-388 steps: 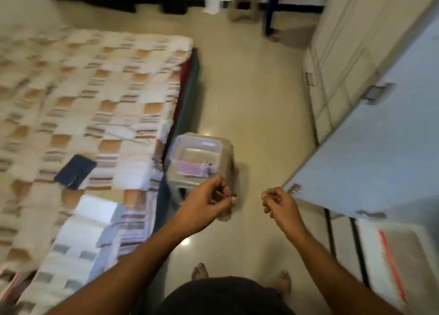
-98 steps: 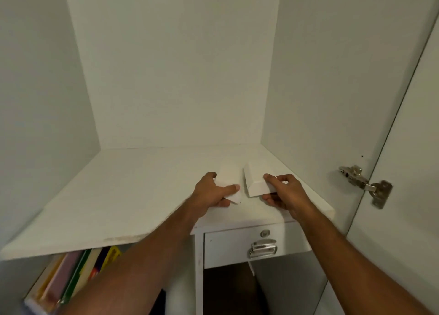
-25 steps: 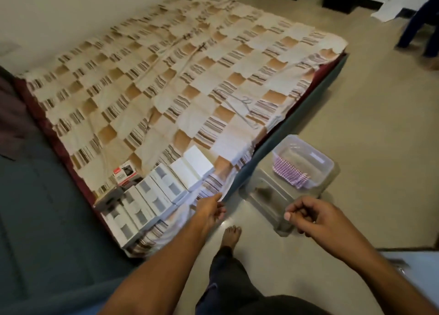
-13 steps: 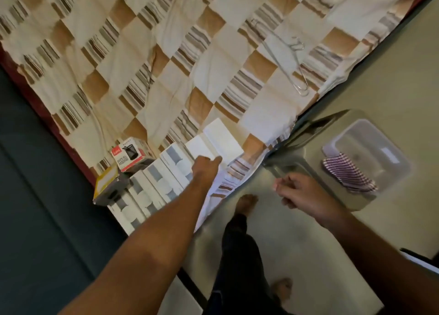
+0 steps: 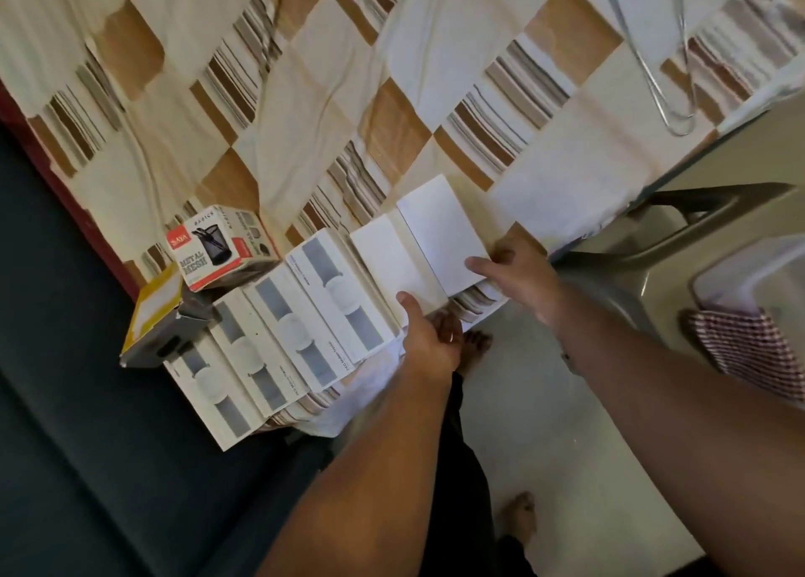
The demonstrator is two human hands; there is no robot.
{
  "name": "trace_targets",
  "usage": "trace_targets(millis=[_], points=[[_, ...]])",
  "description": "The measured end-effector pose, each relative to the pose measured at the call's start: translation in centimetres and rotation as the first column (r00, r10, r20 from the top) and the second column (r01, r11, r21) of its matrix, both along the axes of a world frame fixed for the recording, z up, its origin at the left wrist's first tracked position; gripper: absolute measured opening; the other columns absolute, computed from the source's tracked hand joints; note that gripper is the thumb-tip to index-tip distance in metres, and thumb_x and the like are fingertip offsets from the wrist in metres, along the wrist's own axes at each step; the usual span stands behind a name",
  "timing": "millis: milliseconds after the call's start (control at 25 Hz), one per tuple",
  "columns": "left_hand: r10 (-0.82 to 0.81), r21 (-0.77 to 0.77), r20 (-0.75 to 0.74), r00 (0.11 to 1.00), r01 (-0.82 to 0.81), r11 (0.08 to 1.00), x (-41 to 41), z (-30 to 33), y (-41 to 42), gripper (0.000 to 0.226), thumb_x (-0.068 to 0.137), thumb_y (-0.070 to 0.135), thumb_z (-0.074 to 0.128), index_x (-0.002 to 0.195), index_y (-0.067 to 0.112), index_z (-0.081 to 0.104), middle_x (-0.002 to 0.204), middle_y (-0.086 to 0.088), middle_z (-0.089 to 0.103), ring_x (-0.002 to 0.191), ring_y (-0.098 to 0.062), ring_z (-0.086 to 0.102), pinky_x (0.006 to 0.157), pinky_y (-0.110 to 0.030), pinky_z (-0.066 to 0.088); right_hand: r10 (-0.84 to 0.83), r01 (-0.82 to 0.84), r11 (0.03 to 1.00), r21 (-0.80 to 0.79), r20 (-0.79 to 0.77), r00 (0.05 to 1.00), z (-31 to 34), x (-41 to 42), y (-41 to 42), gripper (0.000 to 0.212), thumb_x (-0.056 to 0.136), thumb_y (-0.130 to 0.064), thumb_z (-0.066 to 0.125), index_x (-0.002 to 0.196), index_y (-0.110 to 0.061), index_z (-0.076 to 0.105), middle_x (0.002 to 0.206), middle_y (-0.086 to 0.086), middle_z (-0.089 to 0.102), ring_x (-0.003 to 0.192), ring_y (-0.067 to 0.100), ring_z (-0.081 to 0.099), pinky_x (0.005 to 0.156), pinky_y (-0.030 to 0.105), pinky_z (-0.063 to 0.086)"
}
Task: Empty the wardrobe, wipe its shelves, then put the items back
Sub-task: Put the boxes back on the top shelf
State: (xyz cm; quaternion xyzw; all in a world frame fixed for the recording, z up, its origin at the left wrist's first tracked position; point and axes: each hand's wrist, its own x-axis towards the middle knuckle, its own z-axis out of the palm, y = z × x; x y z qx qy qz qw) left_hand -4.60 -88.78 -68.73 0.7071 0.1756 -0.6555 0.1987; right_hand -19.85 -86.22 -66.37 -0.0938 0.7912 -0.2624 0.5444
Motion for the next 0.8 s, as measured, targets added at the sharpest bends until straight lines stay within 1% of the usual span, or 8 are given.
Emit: trace_targets(millis=[120, 200, 280, 360, 440, 600, 720, 800], points=[[0.086, -0.064, -0.013, 0.996, -0.087, 0.994, -0.2, -0.6, 0.2, 0.066, 0.082, 0.051, 0.074, 0.127, 0.005, 0.059, 0.099, -0.009, 0.074, 0.081, -0.021, 0.072, 0.053, -0.026, 0.058, 0.045, -0.044, 0.999, 0.014, -0.094, 0.995, -2.3, 0.6, -1.3, 0.073, 0.060, -0.055, 0.088, 0.114, -0.012, 0.063, 0.108, 0.001, 0.067, 0.099, 0.020, 0.064, 0.085, 0.033, 0.055], [0.123, -0.092, -0.066, 0.990, -0.129, 0.987, -0.2, -0.6, 0.2, 0.059, 0.087, 0.046, 0.071, 0.125, 0.003, 0.060, 0.098, -0.011, 0.075, 0.087, -0.023, 0.072, 0.052, -0.028, 0.058, 0.077, -0.076, 0.997, 0.014, -0.073, 0.994, -2.4, 0.4, -1.7, 0.077, 0.058, -0.055, 0.090, 0.115, -0.011, 0.064, 0.109, 0.001, 0.069, 0.100, 0.021, 0.065, 0.090, 0.035, 0.056], [0.141, -0.069, -0.091, 0.986, -0.147, 0.987, 0.1, -0.8, 0.2, 0.054, 0.088, 0.045, 0.069, 0.121, 0.003, 0.061, 0.094, -0.011, 0.075, 0.087, -0.023, 0.071, 0.049, -0.028, 0.057, 0.064, -0.063, 0.998, -0.026, 0.033, 0.997, -1.4, -0.3, -1.1, 0.064, 0.066, -0.050, 0.089, 0.113, -0.015, 0.064, 0.106, -0.004, 0.070, 0.098, 0.017, 0.066, 0.088, 0.030, 0.054], [0.128, -0.058, -0.104, 0.986, -0.134, 0.989, 0.6, -1.2, 0.1, 0.058, 0.087, 0.046, 0.071, 0.125, 0.004, 0.062, 0.105, -0.010, 0.075, 0.094, -0.021, 0.071, 0.051, -0.030, 0.060, -0.018, 0.027, 0.996, -0.089, 0.101, 0.995, 0.8, -0.9, 0.3, 0.045, 0.076, -0.044, 0.084, 0.110, -0.027, 0.061, 0.098, -0.013, 0.069, 0.087, 0.008, 0.066, 0.071, 0.018, 0.052], [0.105, -0.061, -0.093, 0.990, -0.111, 0.992, 1.1, -1.8, 0.2, 0.064, 0.082, 0.050, 0.073, 0.128, 0.006, 0.061, 0.111, -0.004, 0.074, 0.096, -0.018, 0.070, 0.054, -0.027, 0.060, -0.140, 0.159, 0.979, -0.131, 0.143, 0.980, 3.2, -1.4, 2.6, 0.039, 0.080, -0.043, 0.081, 0.112, -0.029, 0.063, 0.096, -0.009, 0.072, 0.073, 0.007, 0.066, 0.058, 0.017, 0.050], [-0.092, -0.166, -0.118, 0.989, 0.072, 0.983, 0.7, 0.6, 0.8, 0.058, 0.082, 0.052, 0.071, 0.118, 0.009, 0.057, 0.071, -0.001, 0.062, 0.060, -0.012, 0.062, 0.053, -0.022, 0.057, -0.304, 0.331, 0.929, -0.166, 0.166, 0.938, 9.3, -1.8, 9.3, 0.070, 0.064, -0.062, 0.082, 0.116, -0.019, 0.064, 0.101, 0.003, 0.074, 0.075, 0.019, 0.072, 0.064, 0.028, 0.054], [-0.373, -0.269, -0.127, 0.919, 0.330, 0.905, 0.3, 5.0, 1.8, 0.054, 0.091, 0.045, 0.068, 0.128, 0.006, 0.059, 0.096, -0.009, 0.069, 0.081, -0.016, 0.070, 0.068, -0.026, 0.061, -0.414, 0.441, 0.876, -0.194, 0.166, 0.895, 14.1, -1.2, 15.1, 0.073, 0.063, -0.062, 0.084, 0.118, -0.019, 0.065, 0.106, 0.004, 0.075, 0.088, 0.025, 0.073, 0.071, 0.034, 0.058], [-0.624, -0.357, -0.106, 0.775, 0.556, 0.751, -0.1, 8.8, 3.7, 0.048, 0.094, 0.040, 0.066, 0.127, 0.006, 0.060, 0.100, -0.011, 0.070, 0.080, -0.016, 0.071, 0.065, -0.025, 0.060, -0.512, 0.537, 0.812, -0.230, 0.164, 0.843, 18.1, -0.3, 20.2, 0.060, 0.072, -0.051, 0.084, 0.118, -0.018, 0.065, 0.108, 0.004, 0.075, 0.090, 0.024, 0.073, 0.071, 0.032, 0.057]])
